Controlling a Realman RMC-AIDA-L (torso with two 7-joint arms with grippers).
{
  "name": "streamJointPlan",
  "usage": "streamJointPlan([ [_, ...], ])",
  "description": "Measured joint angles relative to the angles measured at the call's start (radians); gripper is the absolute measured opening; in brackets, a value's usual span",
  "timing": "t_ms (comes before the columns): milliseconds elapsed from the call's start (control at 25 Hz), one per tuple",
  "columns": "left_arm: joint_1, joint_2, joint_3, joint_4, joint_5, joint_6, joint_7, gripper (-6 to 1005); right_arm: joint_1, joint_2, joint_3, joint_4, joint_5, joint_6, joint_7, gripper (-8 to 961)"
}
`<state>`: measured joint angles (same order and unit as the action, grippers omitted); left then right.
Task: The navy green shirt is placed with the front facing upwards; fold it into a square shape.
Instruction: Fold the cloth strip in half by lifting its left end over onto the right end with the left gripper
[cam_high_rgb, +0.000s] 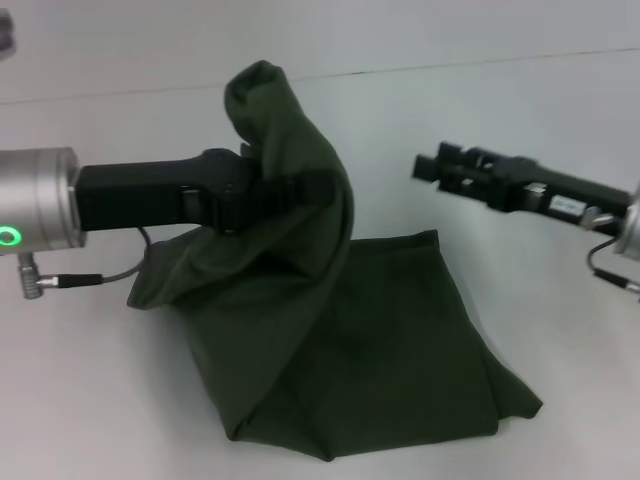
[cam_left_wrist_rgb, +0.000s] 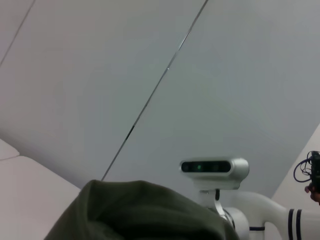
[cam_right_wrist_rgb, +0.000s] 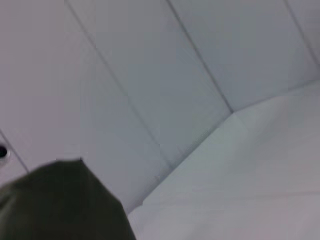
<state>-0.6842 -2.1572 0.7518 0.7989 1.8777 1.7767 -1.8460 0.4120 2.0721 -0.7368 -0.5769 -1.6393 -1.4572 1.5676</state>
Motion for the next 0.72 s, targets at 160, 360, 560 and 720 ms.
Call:
streamJointPlan([
  [160,-0.016,-0.006,0.034,-0.037,-0.001,-0.037,0.010,45,-0.009,-0.011,0.069,-0.003,0.001,-0.032,-0.001,815],
  [360,-0.043,-0.007,0.057,-0.114,-0.002,-0.079,0.039,59,-0.014,-0.013,0.116,-0.004,0.001,-0.048,-0.006,815],
  [560,-0.061,-0.009,0.065,-0.165,-0.005,-0.093,0.065,74,-0.016,-0.016,0.137,-0.007,0.002,-0.055,-0.008,814],
  [720,-0.067,-0.012,0.091,-0.211,-0.025,-0.120,0.095,85,-0.016,-0.017,0.141,-0.007,0.002,-0.057,-0.008,814],
])
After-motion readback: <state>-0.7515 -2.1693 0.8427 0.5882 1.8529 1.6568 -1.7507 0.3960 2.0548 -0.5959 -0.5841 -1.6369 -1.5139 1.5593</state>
